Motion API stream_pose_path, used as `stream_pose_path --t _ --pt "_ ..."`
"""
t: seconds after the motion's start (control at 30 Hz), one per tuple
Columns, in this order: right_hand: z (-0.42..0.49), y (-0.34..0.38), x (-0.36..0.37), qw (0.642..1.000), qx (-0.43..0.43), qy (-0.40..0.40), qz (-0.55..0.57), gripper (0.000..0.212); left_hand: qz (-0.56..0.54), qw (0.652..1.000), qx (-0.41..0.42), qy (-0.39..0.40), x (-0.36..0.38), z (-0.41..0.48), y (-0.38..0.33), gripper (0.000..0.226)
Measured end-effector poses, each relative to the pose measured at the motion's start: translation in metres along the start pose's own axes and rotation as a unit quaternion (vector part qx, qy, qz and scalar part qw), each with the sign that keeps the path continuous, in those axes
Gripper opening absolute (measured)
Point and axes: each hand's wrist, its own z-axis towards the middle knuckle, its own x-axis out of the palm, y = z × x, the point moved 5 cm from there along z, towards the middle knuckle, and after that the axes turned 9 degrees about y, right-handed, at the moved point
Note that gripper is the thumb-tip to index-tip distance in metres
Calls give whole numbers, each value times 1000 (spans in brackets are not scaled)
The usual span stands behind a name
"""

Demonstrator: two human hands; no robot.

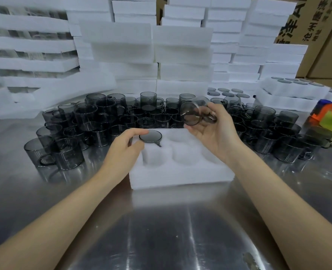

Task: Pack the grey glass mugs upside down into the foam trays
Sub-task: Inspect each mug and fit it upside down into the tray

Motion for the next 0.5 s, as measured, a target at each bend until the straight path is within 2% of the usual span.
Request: stream_pose_path --t 0.07,0.1,0.17,0.23,0.3,0.43,0.5 --pt "4 0 2 997 -30 8 -77 15 -6 1000 -1 0 0 0 1 41" --pt "4 0 3 986 -42 4 -161 23 -6 1000 -2 0 0 1 2 41" --pt "1 0 7 933 -62 -6 -354 44 -4 1000 -1 0 0 1 2 41" --pt "-3 -4 15 874 -85 13 -478 54 -4 1000 1 1 0 1 2 41" --pt "-7 -8 19 835 -98 24 -541 60 -7 1000 2 1 0 0 1 42" --pt "-10 -4 21 789 -103 35 -605 80 2 1000 9 2 0 0 0 41" --pt "-9 -7 20 765 -80 57 -637 73 4 1000 11 4 0 1 0 41"
